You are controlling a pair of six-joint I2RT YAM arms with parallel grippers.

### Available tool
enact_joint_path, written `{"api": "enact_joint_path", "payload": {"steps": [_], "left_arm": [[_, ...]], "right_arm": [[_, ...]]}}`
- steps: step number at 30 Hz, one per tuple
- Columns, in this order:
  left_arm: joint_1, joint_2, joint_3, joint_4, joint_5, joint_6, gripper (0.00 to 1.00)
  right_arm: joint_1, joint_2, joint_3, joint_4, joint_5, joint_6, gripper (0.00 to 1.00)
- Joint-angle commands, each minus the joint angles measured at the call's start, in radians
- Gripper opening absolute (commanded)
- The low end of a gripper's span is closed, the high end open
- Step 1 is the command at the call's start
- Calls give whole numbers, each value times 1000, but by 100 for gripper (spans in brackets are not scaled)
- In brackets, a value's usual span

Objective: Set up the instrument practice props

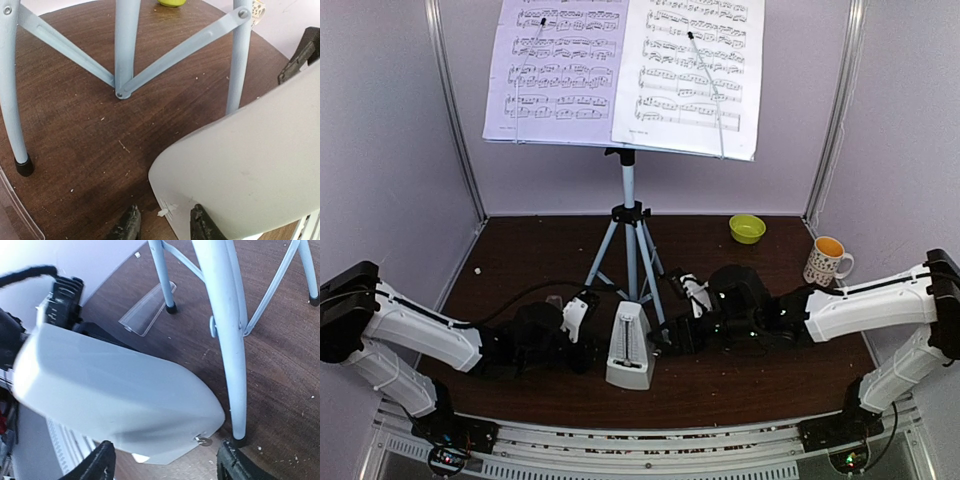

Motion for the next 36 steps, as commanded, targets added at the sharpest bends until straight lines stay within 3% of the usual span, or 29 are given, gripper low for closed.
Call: {"api": "enact_joint_path", "payload": {"steps": [1,10,21,36], "left_arm": [[-16,1,0,100,8,-38,35],[-78,51,32,112,-21,-70,33],[-89,52,39,104,-37,-72,33],[-89,43,45,78,-53,-51,33]], "right_arm": [[19,-71,-56,38,13,-22,73],[116,-147,-60,18,109,-1,86],[157,-99,69,-113,308,52,84],[219,-48,103,-125,480,51,83]]}}
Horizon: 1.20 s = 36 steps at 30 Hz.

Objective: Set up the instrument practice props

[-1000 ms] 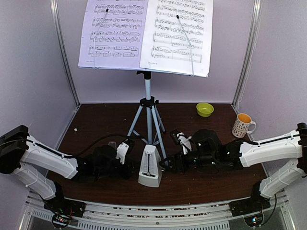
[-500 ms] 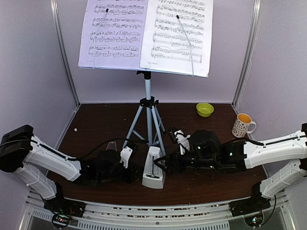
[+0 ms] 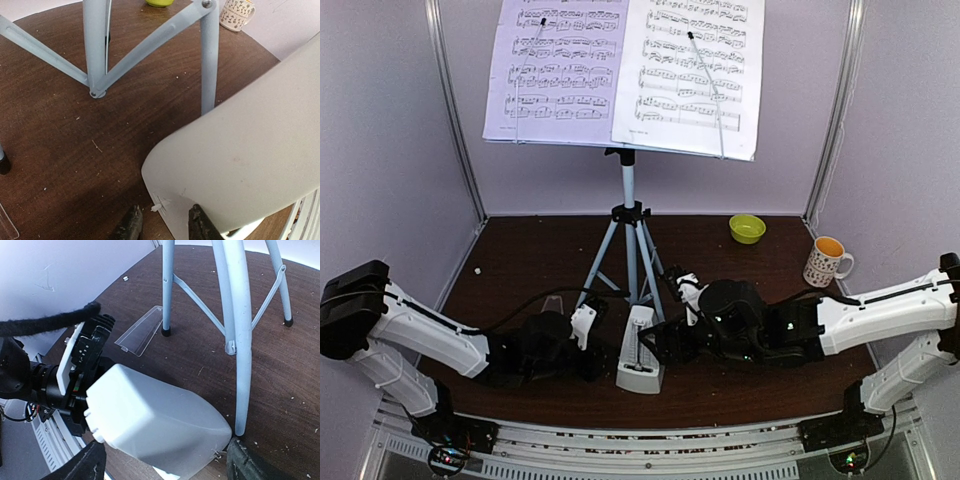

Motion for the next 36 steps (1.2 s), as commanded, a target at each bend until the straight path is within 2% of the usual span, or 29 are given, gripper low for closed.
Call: {"api": "enact_joint_path", "payload": {"steps": [1,4,11,20,25,31,36], "left_arm": [[-8,-7,28,23,-3,13,33],[-8,-10,29,18,-3,15,33],[-8,-12,29,16,-4,20,33],[-8,-9,36,6,-9,25,33],[-8,-10,34,4,-10,26,33],[-8,-11,34,5,-10,27,33],[-8,-10,34,0,-10,28,33]], "right_arm": [[10,15,12,1,99,-1,81],[9,19,4,11,111,5,80],[11,26,-5,57,82,8,85],[14,70,31,38,99,13,84],[16,63,7,38,134,18,79],[15,42,-14,35,143,13,67],[16,19,-38,48,129,6,64]]}}
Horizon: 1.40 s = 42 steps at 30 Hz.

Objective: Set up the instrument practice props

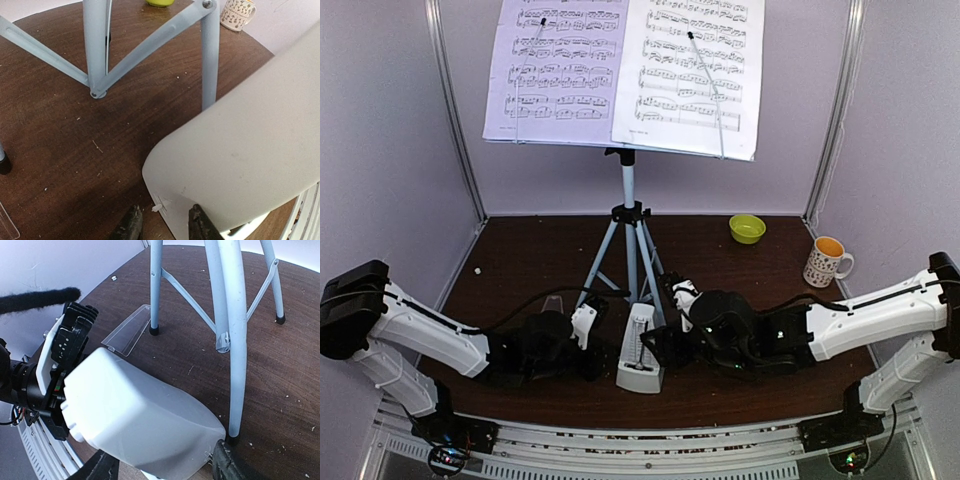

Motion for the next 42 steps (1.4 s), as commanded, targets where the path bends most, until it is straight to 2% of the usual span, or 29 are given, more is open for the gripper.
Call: {"api": "enact_joint_path", "payload": {"steps": [1,4,14,20,26,33,42], "left_arm": [[-7,-12,26,9,-3,15,33],[-7,-12,28,7,-5,15,33],[-7,-19,26,4,-9,17,33],[-7,-55,3,8,-33,5,39],[-7,-146,-57,28,-92,2,54],[-7,-198,-65,-17,-126,26,55],[-7,-230,-63,-50,-169,39,56]], "right_arm": [[-2,-42,-33,17,37,-4,64],[-2,-53,-50,31,25,-11,65],[4,-38,-25,55,-3,-15,81],[6,-35,-1,27,22,-11,83],[9,-55,-3,8,38,-9,85],[9,-109,-33,-40,80,-7,84],[-20,-201,-159,-81,111,5,84]]}}
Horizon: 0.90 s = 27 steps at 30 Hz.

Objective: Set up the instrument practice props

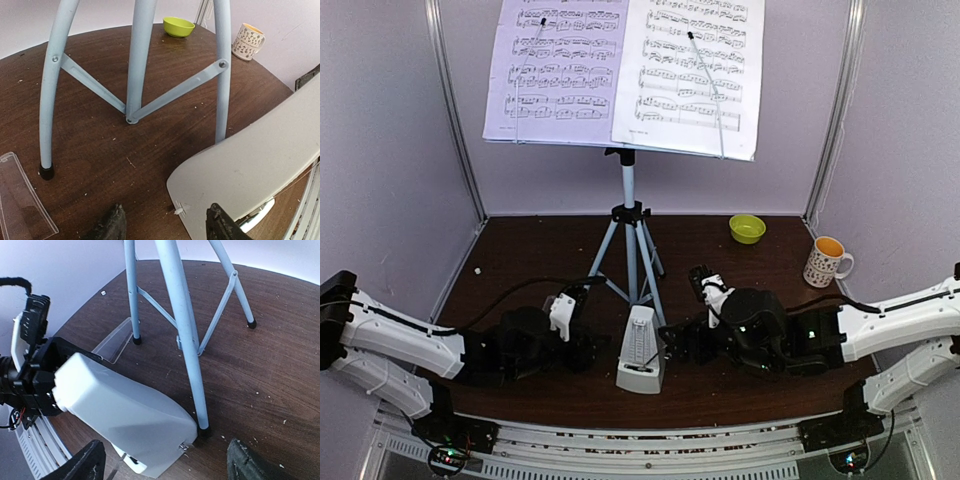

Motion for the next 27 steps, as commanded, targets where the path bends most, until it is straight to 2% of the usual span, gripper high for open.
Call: {"api": "enact_joint_path", "payload": {"steps": [1,5,11,16,20,24,27], "left_arm": [[-7,-57,-9,-9,-62,19,57],[5,-152,-47,-34,-108,-6,63],[84,-288,-59,-203,-125,-76,66],[224,-439,-66,-384,-100,-134,68],[340,-574,-57,-512,-103,-129,75],[466,-655,-24,-601,-37,-101,79],[536,-656,17,-642,6,-66,79]], "right_arm": [[-28,-36,-73,-49,40,10,84],[-62,-81,-128,-66,41,8,85],[-94,-161,-173,-73,21,-1,85],[-128,-232,-162,-97,-12,-17,92],[-198,-325,-168,-108,-63,-45,99],[-294,-389,-163,-137,-104,-104,100],[-380,-414,-155,-156,-159,-141,100]]}}
